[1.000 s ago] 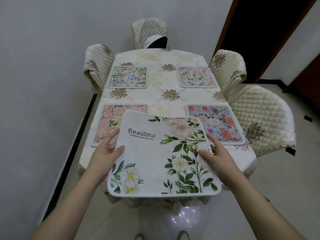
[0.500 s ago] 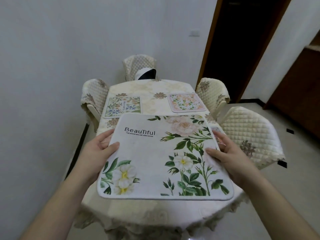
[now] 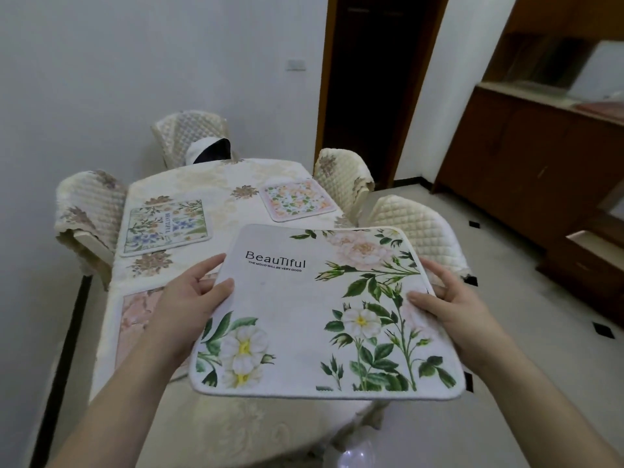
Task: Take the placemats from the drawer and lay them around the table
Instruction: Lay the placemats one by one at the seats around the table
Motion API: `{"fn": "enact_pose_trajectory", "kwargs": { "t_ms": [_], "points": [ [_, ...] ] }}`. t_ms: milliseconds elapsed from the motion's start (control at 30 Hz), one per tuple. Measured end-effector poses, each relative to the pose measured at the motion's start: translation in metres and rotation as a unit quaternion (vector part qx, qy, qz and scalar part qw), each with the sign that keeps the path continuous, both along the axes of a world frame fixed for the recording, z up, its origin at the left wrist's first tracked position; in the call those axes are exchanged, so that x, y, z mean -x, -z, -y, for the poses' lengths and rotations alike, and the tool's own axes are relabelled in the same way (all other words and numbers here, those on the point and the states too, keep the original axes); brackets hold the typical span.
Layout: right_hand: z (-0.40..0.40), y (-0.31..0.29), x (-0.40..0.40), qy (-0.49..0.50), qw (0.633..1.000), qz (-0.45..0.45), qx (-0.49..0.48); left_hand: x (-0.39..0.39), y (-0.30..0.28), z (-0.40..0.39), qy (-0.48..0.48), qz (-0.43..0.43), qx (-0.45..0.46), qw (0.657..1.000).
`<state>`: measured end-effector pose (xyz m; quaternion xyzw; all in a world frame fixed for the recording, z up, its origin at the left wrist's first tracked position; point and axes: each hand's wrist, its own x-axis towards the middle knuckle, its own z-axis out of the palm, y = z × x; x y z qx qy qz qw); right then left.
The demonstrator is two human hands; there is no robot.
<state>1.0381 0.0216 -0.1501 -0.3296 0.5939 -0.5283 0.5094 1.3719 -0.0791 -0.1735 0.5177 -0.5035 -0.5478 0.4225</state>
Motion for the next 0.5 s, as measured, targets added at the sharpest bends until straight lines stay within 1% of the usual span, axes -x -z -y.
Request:
{"fn": "enact_pose_trajectory", "kwargs": {
  "t_ms": [233, 500],
  "points": [
    [-0.041, 0.002, 0.063, 0.08, 0.997, 0.001, 0.008, 0.085, -0.02, 0.004, 0.081, 0.067, 0.045, 0.994],
    [-0.11, 0.004, 0.168, 0.165, 0.986, -0.001, 0.017, 0.221, -0.022, -0.017, 0.149, 0.074, 0.078, 0.983]
  ]
}}
